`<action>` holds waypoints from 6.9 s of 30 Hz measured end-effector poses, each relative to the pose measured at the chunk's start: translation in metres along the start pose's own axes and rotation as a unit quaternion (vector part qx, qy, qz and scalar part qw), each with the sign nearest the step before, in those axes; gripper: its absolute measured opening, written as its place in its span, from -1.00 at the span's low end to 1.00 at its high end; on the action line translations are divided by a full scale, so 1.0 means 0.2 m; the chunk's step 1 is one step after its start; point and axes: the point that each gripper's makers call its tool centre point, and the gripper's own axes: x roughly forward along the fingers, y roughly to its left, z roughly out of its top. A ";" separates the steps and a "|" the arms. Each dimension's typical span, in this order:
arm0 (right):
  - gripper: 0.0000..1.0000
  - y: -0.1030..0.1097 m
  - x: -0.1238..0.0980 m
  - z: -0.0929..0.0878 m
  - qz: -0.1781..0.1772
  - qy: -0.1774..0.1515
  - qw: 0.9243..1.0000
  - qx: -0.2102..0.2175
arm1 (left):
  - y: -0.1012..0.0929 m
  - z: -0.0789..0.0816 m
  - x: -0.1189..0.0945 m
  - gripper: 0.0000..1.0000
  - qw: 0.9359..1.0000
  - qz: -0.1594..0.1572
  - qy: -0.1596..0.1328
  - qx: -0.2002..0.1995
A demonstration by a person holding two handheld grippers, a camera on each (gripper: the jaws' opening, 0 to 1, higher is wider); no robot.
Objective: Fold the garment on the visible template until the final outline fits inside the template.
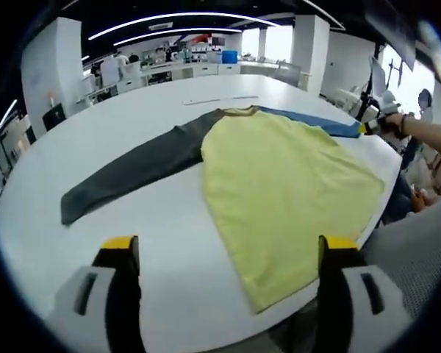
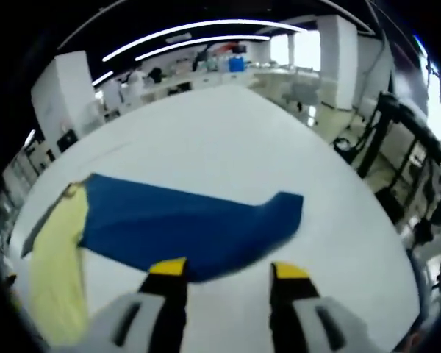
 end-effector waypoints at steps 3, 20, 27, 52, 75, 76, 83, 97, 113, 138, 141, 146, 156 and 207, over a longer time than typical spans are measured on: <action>-0.37 -0.01 0.02 0.02 -0.004 0.001 1.000 0.010 | 0.01 -0.01 -0.01 0.97 1.000 0.003 -0.002 -0.004; -1.00 -0.07 0.12 0.15 -0.032 0.008 0.999 -0.027 | 0.07 -0.03 -0.02 0.94 1.000 0.017 0.006 0.000; -1.00 -0.10 0.13 0.17 -0.024 0.013 1.000 -0.015 | 0.09 -0.06 -0.02 0.95 1.000 0.019 0.007 -0.004; -1.00 0.18 -0.07 0.38 0.033 -0.019 0.999 -0.019 | 0.03 0.03 -0.06 0.98 1.000 -0.001 -0.019 -0.007; -1.00 0.74 -0.11 0.59 0.112 -0.046 0.990 -0.071 | 0.04 0.02 -0.07 0.98 1.000 -0.008 -0.020 -0.011; -1.00 0.76 -0.11 0.59 0.114 -0.047 0.989 -0.076 | 0.04 0.01 -0.07 0.98 1.000 -0.008 -0.018 -0.012; -1.00 0.91 -0.10 0.62 0.132 -0.045 0.986 -0.086 | 0.06 0.00 -0.07 0.98 1.000 -0.010 -0.020 -0.013; -1.00 1.17 -0.10 0.61 0.164 -0.036 0.980 -0.111 | 0.04 -0.01 -0.06 0.98 1.000 -0.015 -0.019 -0.011; -1.00 1.47 -0.09 0.61 0.203 -0.031 0.971 -0.122 | 0.03 -0.02 -0.06 0.97 1.000 -0.015 -0.015 -0.009; -1.00 1.90 -0.10 0.48 0.263 -0.006 0.950 -0.169 | 0.06 -0.03 -0.05 0.97 1.000 -0.006 -0.009 -0.017; -1.00 1.96 -0.11 0.46 0.271 -0.002 0.946 -0.180 | 0.07 -0.04 -0.05 0.97 1.000 -0.004 -0.006 -0.016; -1.00 2.03 -0.12 0.42 0.284 0.005 0.940 -0.190 | 0.07 -0.05 -0.05 0.97 1.000 -0.001 -0.005 -0.019; -1.00 2.13 -0.14 0.32 0.307 0.024 0.926 -0.219 | 0.07 -0.06 -0.06 0.97 1.000 0.002 -0.004 -0.024; -1.00 2.38 -0.04 -0.36 0.357 0.113 0.900 -0.224 | 0.08 -0.11 -0.07 0.97 1.000 0.008 0.004 -0.028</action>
